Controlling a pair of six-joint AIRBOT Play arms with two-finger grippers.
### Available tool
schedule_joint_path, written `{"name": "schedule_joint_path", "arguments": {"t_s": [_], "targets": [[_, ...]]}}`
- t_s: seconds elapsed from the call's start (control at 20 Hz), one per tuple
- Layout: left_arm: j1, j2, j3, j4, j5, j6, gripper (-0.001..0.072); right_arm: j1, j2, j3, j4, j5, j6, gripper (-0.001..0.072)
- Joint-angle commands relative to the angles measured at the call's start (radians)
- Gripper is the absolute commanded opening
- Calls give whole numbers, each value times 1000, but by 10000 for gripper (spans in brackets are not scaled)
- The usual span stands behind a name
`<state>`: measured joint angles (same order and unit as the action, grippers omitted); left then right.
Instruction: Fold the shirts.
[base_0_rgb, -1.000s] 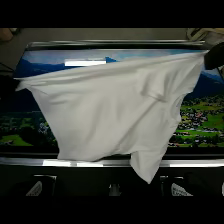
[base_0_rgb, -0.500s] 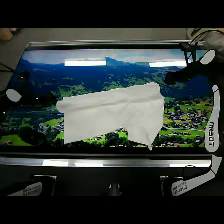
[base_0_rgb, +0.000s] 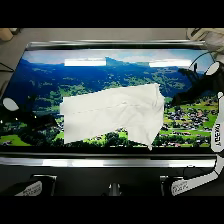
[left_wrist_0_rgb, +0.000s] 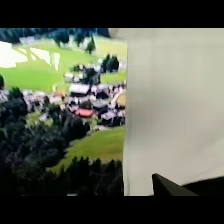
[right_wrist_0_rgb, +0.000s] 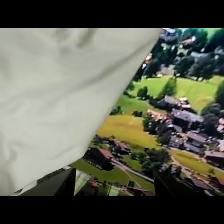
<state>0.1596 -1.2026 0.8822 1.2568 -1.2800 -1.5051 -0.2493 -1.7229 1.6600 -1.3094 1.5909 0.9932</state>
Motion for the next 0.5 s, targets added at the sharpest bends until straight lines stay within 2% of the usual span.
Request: {"name": "schedule_joint_path", "arguments": {"t_s": [0.0, 0.1, 0.35, 0.4, 0.45], "targets": [[7, 61, -224, -93, 62, 78, 577, -5, 32, -147, 5, 11, -30, 470], [7, 52, -263, -139, 123, 77, 576, 6, 34, -162, 20, 11, -34, 410], [-47, -2, -267, -177, 159, 82, 575, 9, 35, -162, 28, 8, -41, 413], [-61, -14, -267, -178, 165, 84, 547, 9, 35, -163, 24, 6, -41, 415], [-77, -24, -267, -179, 174, 84, 471, 9, 35, -163, 22, 6, -41, 424]]}}
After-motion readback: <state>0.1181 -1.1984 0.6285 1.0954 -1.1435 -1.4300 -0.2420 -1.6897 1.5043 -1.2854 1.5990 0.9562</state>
